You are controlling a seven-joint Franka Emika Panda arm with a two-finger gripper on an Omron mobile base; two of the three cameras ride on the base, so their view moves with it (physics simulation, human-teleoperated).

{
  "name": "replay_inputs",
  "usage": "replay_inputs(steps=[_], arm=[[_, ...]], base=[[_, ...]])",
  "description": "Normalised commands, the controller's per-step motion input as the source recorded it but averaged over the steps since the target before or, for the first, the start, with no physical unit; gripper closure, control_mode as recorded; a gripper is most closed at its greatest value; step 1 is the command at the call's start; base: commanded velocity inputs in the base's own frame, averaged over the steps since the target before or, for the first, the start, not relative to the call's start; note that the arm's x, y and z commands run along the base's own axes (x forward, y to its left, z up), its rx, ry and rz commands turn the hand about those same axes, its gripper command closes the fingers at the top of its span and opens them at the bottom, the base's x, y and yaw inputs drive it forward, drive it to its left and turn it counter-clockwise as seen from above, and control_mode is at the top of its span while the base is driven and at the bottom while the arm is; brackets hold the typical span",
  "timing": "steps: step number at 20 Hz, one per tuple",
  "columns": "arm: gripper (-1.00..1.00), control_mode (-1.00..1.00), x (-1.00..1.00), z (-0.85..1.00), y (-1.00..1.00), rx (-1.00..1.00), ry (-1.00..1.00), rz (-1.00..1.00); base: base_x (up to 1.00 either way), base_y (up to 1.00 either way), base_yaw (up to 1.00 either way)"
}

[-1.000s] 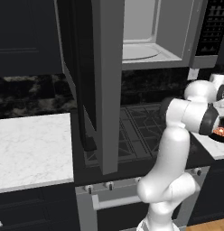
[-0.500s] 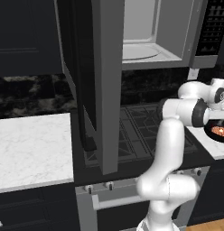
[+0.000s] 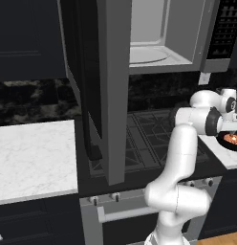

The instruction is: Open the microwave, place the bowl with waffle inside the microwave, then close the microwave door and turn it on.

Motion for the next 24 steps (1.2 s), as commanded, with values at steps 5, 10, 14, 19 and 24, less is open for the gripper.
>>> replay_inputs(steps=[5,10,14,19,24], arm=[[-1.00,-1.00,-0.09,-0.32,0.02,-0.01,0.00,0.07],[-1.00,-1.00,-0.12,-0.22,0.00,0.00,0.00,0.04],[1.00,-1.00,0.00,-0.20,0.05,-0.04,0.02,0.01],[1.00,-1.00,-0.03,-0.01,0.02,-0.04,0.00,0.00],[1.00,-1.00,-0.23,0.06,0.10,0.00,-0.08,0.12]], base=[[0.00,0.00,0.00],[0.00,0.00,0.00],[0.00,0.00,0.00],[0.00,0.00,0.00],[0.00,0.00,0.00]])
